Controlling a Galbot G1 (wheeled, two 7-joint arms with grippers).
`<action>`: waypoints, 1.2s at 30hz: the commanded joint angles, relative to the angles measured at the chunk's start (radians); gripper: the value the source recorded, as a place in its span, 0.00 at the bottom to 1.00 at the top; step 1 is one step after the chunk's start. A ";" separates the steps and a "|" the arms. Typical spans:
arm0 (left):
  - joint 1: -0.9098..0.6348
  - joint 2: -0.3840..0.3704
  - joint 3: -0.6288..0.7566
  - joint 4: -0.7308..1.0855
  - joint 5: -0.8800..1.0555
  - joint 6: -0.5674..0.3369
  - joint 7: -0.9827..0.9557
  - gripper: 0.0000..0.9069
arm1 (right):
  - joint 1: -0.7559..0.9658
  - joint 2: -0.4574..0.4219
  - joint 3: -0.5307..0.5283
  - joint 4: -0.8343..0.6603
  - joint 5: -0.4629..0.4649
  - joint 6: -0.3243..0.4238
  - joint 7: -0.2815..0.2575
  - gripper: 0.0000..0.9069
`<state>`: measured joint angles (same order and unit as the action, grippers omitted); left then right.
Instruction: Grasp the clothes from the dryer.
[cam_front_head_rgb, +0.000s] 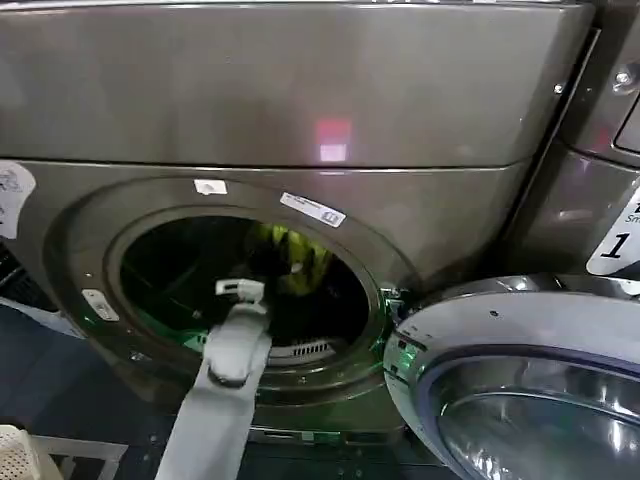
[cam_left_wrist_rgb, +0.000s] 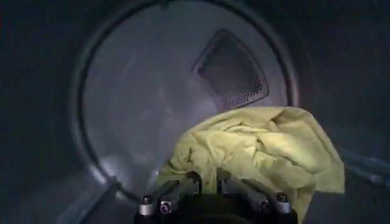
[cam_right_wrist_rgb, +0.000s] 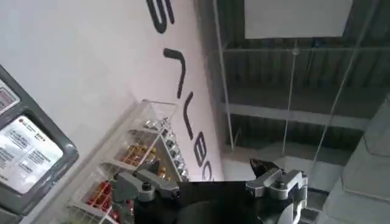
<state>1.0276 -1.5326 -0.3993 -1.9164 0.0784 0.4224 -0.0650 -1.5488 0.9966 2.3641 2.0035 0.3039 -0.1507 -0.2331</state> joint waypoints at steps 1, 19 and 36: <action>0.091 -0.014 -0.033 -0.085 -0.028 0.000 -0.010 0.00 | 0.005 0.004 0.003 0.003 0.001 -0.008 -0.007 1.00; 0.109 -0.006 -0.028 -0.100 -0.038 0.008 -0.011 0.00 | -0.007 0.000 0.014 0.002 0.002 0.005 -0.007 1.00; 0.113 -0.014 -0.031 -0.105 -0.033 0.006 0.000 0.00 | -0.006 -0.001 0.022 0.004 -0.003 0.000 -0.021 1.00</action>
<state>1.1415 -1.5457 -0.4305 -2.0220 0.0449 0.4282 -0.0676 -1.5554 0.9950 2.3862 2.0070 0.3021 -0.1505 -0.2531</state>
